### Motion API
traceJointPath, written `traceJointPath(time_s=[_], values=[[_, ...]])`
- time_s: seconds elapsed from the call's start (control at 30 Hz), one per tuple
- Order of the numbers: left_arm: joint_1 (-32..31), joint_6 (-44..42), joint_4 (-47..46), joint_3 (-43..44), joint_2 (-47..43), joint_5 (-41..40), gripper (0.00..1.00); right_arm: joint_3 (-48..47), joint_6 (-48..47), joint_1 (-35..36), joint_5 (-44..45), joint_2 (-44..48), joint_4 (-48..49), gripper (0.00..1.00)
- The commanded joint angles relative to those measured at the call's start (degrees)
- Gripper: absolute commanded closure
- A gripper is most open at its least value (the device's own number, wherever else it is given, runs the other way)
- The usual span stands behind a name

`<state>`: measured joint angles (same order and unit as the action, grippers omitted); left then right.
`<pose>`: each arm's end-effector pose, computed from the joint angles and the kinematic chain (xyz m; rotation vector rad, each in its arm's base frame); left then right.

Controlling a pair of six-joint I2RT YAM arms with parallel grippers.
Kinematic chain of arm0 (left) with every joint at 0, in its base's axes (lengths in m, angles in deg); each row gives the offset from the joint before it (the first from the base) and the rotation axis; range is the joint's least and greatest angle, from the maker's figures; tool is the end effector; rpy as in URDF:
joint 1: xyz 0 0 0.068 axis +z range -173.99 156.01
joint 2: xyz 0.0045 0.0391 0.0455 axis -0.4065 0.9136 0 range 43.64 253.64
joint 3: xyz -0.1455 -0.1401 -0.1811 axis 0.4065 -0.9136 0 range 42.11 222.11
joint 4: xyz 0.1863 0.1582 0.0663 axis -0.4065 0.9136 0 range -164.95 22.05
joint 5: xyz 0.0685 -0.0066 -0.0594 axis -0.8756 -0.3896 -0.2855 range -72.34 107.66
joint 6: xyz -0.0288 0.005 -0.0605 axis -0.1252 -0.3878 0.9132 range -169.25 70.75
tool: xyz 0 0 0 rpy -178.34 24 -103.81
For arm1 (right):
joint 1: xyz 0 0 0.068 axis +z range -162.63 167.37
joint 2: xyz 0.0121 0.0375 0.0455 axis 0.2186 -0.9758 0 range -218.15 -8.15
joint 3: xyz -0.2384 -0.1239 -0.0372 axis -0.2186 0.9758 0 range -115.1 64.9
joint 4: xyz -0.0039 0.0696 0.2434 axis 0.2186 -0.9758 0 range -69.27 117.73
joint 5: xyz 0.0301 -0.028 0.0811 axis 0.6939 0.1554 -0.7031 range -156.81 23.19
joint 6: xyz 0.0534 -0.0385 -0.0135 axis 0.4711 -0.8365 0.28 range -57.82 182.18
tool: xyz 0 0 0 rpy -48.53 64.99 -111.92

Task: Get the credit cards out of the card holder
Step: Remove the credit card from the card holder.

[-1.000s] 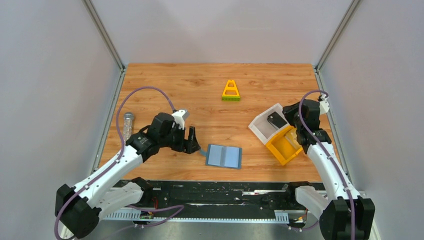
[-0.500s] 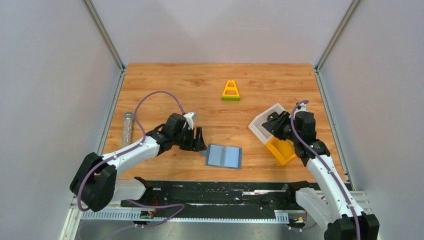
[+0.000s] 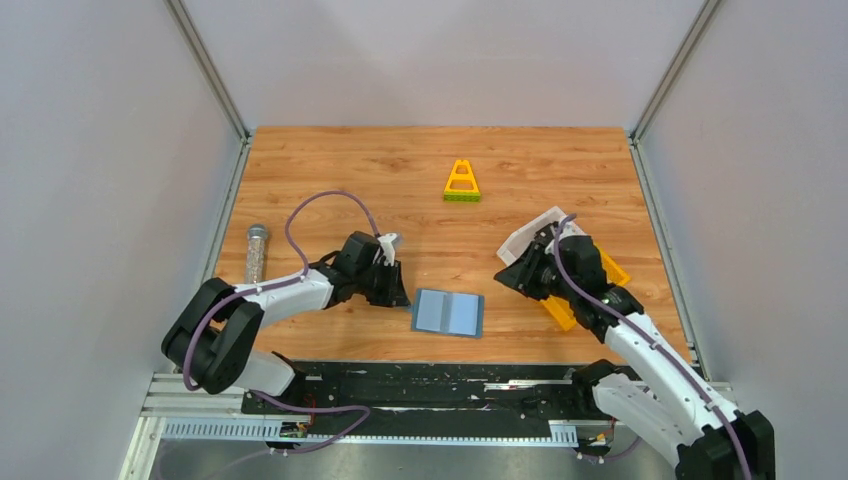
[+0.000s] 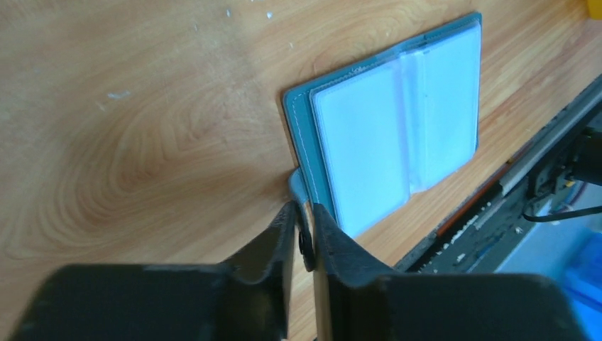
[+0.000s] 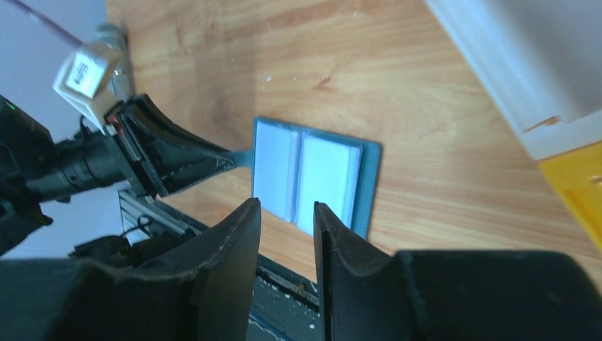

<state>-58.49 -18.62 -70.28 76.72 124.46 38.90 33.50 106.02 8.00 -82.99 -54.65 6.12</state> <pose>0.2058 -0.1650 0.1473 0.2620 2.6040 -0.9121 0.1665 0.0787 0.2252 0.3071 2.3248 0.9072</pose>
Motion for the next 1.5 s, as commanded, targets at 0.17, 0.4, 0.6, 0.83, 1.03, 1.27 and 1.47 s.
traceJointPath(time_s=[0.17,0.4,0.6,0.83,1.03,1.27,1.47], values=[[-0.21,1.97,-6.97,-3.85,-2.6,10.03,1.0,-2.82,6.32,17.58,9.93,-12.0,8.02,0.56],[-0.17,3.32,-8.78,-5.87,-6.49,11.72,1.0,-9.89,6.72,28.23,16.02,-27.64,9.31,0.51],[-0.19,3.6,-9.93,-6.67,-6.95,12.88,1.0,-15.17,6.04,33.9,21.18,-35.9,9.08,0.48],[-0.19,3.66,-10.06,-7.43,-7.86,13.06,1.0,-16.89,6.52,36.91,24.74,-40.17,8.37,0.45],[-0.18,4.05,-10.23,-7.5,-8.86,13.35,1.0,-17.92,7.02,38.75,27.83,-42.45,6.64,0.44],[-0.16,4.11,-9.82,-7.67,-9.46,13.01,1.0,-19.84,7.66,40.38,30.73,-44.98,3.68,0.44],[-0.14,4.14,-9.66,-7.65,-9.56,13.06,1.0,-21.44,8.86,41.35,35.31,-46.29,-1.25,0.41]])
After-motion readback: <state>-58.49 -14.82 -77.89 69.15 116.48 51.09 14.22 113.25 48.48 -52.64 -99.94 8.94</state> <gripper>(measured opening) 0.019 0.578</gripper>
